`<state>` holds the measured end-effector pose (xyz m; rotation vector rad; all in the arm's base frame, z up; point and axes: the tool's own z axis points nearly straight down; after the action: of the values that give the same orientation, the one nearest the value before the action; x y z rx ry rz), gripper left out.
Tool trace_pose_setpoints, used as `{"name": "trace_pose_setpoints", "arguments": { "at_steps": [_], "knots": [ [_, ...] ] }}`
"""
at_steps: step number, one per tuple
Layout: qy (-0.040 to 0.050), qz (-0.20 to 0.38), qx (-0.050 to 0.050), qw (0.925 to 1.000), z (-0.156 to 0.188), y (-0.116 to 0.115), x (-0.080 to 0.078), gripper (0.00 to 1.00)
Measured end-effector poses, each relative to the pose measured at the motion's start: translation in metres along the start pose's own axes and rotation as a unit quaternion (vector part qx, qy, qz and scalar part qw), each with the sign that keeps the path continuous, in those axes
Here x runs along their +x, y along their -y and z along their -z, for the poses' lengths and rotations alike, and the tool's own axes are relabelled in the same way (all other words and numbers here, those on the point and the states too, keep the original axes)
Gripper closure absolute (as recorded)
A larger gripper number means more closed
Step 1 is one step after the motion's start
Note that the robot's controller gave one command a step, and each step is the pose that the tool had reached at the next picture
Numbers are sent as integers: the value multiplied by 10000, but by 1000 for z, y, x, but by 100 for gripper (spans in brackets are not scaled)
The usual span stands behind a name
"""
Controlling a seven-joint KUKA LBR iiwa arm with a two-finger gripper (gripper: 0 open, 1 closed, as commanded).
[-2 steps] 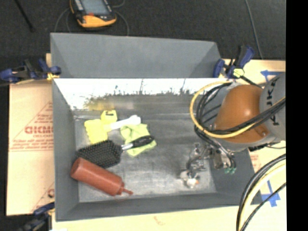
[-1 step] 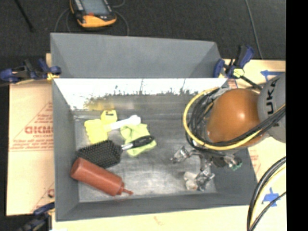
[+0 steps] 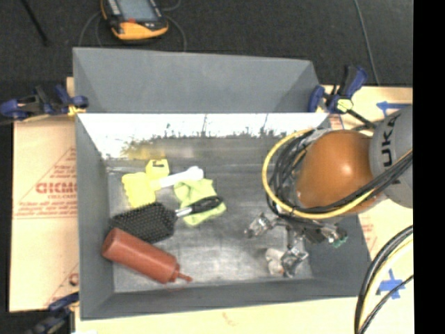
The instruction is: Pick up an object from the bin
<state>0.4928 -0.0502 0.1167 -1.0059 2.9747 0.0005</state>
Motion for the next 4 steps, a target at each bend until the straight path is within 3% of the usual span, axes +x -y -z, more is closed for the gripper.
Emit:
{"name": "trace_pose_setpoints", "arguments": {
  "at_steps": [1, 3, 4],
  "knots": [
    [61, 992, -8, 9951, -40, 38, 29, 100],
    [60, 1009, -4, 9949, -40, 38, 29, 100],
    [1, 995, 0, 9950, -45, 41, 35, 0]
  ]
}}
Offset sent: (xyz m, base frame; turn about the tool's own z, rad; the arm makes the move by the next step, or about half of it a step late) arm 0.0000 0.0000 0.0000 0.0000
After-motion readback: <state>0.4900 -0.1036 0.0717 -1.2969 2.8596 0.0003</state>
